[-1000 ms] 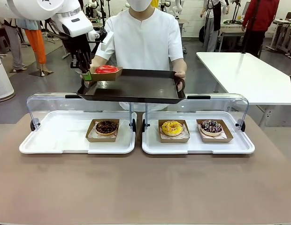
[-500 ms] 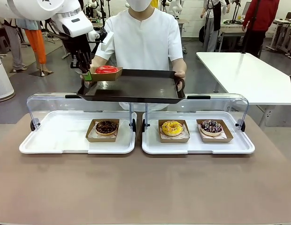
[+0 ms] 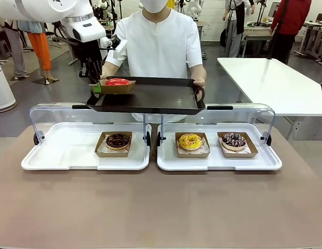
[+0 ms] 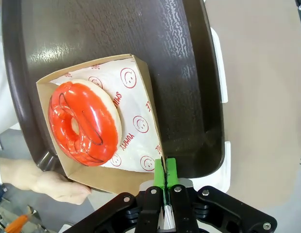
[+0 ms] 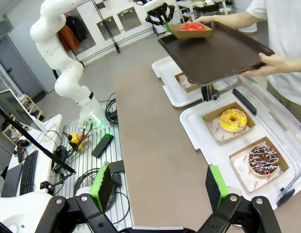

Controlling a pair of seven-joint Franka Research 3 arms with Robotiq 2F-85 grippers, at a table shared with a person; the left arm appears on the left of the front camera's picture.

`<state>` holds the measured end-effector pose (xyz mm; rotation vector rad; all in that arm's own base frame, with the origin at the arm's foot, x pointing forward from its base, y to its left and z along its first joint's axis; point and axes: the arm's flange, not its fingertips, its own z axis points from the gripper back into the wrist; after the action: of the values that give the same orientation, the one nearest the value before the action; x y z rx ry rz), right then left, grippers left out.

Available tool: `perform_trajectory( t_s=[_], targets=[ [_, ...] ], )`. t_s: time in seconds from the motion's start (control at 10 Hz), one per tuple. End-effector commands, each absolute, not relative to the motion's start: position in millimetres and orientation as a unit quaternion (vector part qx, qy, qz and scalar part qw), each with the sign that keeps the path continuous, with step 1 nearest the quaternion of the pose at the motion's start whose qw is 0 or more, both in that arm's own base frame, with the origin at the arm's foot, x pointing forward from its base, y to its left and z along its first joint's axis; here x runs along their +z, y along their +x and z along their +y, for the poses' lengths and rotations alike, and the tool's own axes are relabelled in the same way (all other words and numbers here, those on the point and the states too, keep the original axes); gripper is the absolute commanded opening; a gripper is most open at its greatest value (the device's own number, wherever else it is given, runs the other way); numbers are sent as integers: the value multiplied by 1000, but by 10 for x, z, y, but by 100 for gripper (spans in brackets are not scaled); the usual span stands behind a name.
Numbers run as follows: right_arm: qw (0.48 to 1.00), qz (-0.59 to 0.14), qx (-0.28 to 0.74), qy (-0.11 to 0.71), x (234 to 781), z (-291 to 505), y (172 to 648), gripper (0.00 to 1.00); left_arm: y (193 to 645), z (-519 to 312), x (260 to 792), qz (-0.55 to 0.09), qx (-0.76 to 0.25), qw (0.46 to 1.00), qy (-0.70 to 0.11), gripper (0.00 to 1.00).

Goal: Provide the desired donut to the person.
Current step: Place the picked Paper togo box onto the Handle tray extended by the person.

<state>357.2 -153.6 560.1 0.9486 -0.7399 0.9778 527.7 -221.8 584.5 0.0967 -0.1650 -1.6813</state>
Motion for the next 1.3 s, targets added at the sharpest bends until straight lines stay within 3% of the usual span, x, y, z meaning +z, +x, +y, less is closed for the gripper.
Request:
perform_trajectory(
  t_s=[0.0,0.7,0.8,0.9,1.0,1.1,1.2],
  targets=[
    [709,-340,442,432,5599,-1532,3576,100,5409,-2275,5880,-70,-738,669,47,1],
    [709,-340,442,432,5599,-1532,3576,100,5664,-2306,5672,-56,-745,663,55,1],
    [709,-340,442,432,5599,-1532,3576,100,5648,-2302,5657,-57,-746,661,49,22],
    [709,-340,442,432,5599,-1532,3576,100,5655,-2307,5661,-57,-748,659,47,61],
    [709,-340,442,432,5599,-1532,3576,100,5669,-2311,5672,-56,-751,656,46,82],
    [709,-340,442,432,5599,-1532,3576,100,5647,-2311,5676,-58,-752,655,46,100],
    [709,-340,442,432,5599,-1532,3576,100,5622,-2308,5675,-59,-752,655,47,100]
  ],
)
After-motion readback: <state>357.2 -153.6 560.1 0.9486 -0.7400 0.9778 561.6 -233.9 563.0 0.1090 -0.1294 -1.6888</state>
